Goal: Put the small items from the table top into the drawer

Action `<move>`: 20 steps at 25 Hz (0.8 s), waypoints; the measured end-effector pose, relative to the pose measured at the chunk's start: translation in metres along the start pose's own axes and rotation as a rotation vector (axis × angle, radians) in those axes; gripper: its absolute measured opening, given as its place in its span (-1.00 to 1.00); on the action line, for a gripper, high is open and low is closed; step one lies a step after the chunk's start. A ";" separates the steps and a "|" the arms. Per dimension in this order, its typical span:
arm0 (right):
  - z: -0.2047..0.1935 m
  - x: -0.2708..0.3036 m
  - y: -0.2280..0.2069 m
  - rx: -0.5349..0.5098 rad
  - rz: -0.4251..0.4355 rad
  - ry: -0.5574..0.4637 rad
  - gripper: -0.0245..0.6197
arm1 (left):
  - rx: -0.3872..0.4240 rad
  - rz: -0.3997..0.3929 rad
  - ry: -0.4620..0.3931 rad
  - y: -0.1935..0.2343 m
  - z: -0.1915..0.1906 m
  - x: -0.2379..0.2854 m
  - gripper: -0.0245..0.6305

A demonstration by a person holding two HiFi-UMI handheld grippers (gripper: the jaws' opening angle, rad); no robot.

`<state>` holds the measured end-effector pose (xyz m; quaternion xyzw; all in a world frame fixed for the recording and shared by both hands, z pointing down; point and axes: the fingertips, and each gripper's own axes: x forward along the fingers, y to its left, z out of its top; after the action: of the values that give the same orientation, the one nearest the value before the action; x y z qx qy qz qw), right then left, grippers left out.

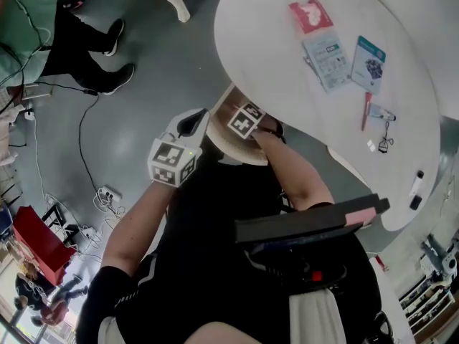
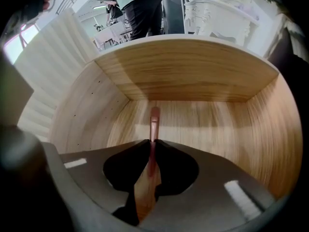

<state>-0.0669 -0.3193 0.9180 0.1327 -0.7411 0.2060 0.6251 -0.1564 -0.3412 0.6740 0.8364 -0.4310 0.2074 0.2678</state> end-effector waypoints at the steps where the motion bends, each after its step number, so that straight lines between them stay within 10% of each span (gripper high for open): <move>1: 0.000 0.000 0.000 0.000 0.002 0.000 -0.77 | 0.000 0.000 -0.002 -0.001 0.000 0.000 -0.93; 10: 0.011 -0.028 0.009 -0.018 -0.025 -0.104 -0.58 | 0.009 0.006 -0.030 -0.009 0.013 -0.010 -0.93; 20: 0.029 -0.111 0.049 -0.160 0.006 -0.265 -0.91 | 0.016 0.016 -0.077 -0.030 0.046 -0.037 -0.93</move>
<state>-0.0940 -0.2961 0.7986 0.1062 -0.8317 0.1289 0.5296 -0.1462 -0.3331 0.6091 0.8424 -0.4459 0.1806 0.2427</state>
